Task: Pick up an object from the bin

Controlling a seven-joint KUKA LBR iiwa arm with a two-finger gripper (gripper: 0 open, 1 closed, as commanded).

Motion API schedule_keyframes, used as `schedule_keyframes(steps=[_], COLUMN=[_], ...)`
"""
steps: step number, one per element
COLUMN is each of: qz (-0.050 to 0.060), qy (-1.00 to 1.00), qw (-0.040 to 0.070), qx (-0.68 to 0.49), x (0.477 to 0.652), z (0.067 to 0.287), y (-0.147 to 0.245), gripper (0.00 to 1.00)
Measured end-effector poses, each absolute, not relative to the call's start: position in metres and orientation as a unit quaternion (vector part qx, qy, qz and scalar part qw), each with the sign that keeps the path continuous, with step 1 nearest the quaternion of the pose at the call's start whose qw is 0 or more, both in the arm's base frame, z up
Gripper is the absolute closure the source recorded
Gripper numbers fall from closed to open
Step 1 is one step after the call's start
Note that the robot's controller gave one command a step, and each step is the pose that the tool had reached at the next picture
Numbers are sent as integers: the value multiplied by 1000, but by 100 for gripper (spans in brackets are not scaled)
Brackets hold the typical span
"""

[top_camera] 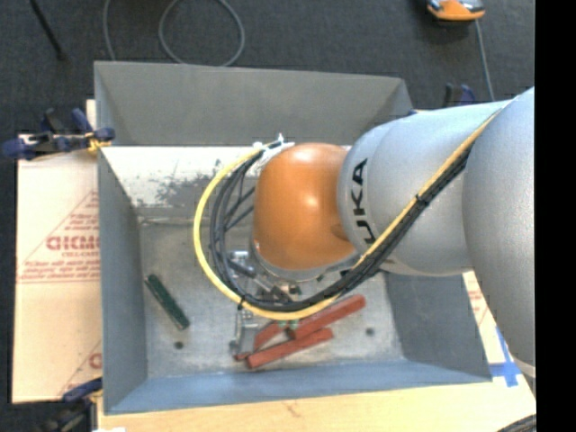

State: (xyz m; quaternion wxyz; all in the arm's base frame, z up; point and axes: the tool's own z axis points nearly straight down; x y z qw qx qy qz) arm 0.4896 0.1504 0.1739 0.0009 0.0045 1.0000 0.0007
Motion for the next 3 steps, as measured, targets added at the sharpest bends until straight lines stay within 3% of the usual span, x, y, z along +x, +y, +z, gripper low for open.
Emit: schedule_keyframes(steps=[1,2,3], qz=[0,0,1], qy=[1000,1000,1000], qw=[4,2,5], qx=[15,15,4], x=[479,478,489], z=[70,72,214], y=[108,110,110], gripper=[0,100,100])
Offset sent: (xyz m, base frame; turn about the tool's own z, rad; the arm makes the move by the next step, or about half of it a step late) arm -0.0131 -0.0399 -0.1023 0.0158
